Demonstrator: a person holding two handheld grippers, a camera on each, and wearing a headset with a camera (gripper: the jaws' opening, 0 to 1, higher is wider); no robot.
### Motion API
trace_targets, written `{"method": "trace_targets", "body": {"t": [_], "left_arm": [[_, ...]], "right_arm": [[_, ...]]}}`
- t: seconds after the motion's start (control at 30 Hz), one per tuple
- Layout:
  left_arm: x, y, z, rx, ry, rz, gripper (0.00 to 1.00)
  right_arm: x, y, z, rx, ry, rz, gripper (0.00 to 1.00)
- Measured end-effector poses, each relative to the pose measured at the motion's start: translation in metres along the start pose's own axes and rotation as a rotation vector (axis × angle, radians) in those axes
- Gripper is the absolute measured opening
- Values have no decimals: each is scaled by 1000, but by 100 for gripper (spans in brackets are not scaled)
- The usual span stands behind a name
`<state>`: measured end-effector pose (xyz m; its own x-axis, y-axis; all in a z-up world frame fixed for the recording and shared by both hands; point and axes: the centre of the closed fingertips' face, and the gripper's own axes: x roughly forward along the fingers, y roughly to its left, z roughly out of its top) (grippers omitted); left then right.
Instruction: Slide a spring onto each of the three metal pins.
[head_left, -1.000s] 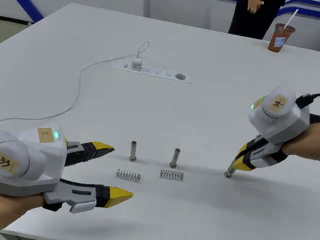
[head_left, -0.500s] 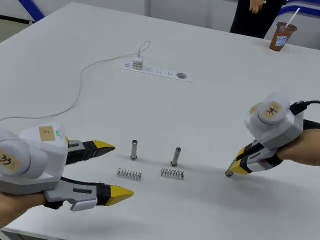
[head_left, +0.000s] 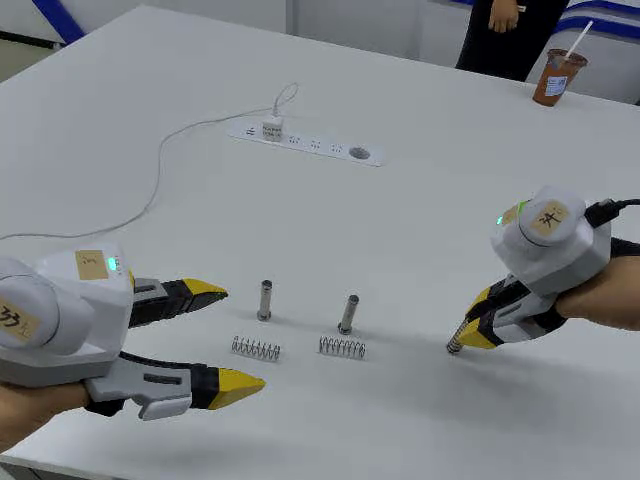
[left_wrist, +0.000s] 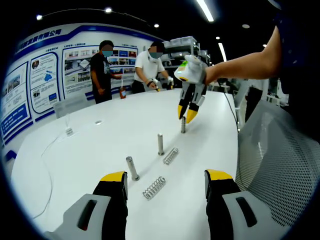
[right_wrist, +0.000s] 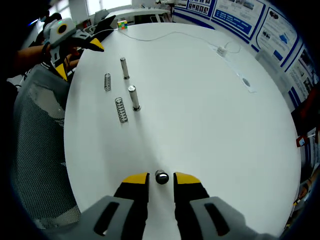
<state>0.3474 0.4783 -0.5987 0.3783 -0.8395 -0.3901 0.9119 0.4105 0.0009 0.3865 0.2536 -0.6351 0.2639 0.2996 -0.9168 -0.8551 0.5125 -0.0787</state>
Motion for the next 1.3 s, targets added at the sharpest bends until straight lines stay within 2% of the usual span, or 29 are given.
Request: {"method": "trace_targets", "body": {"t": [0.17,0.3,0.77,0.93,1.3], "left_arm": [[0,0,1,5,2,-4,64],[1,0,1,7,3,-4,63],[2,-3,-1,10,10,-9,63],[4,-5,0,12,13,-13,63],[4,-7,0,13,16,-15,62]], "right_arm": [[-7,5,18,-48,-21,-7,20],[-6,11,33,-77,-38,3,20],[30,47,62,-165,-49,103,20],[43,59,69,-196,-43,131,19],[63,67,71,-225,-35,153,16]]}}
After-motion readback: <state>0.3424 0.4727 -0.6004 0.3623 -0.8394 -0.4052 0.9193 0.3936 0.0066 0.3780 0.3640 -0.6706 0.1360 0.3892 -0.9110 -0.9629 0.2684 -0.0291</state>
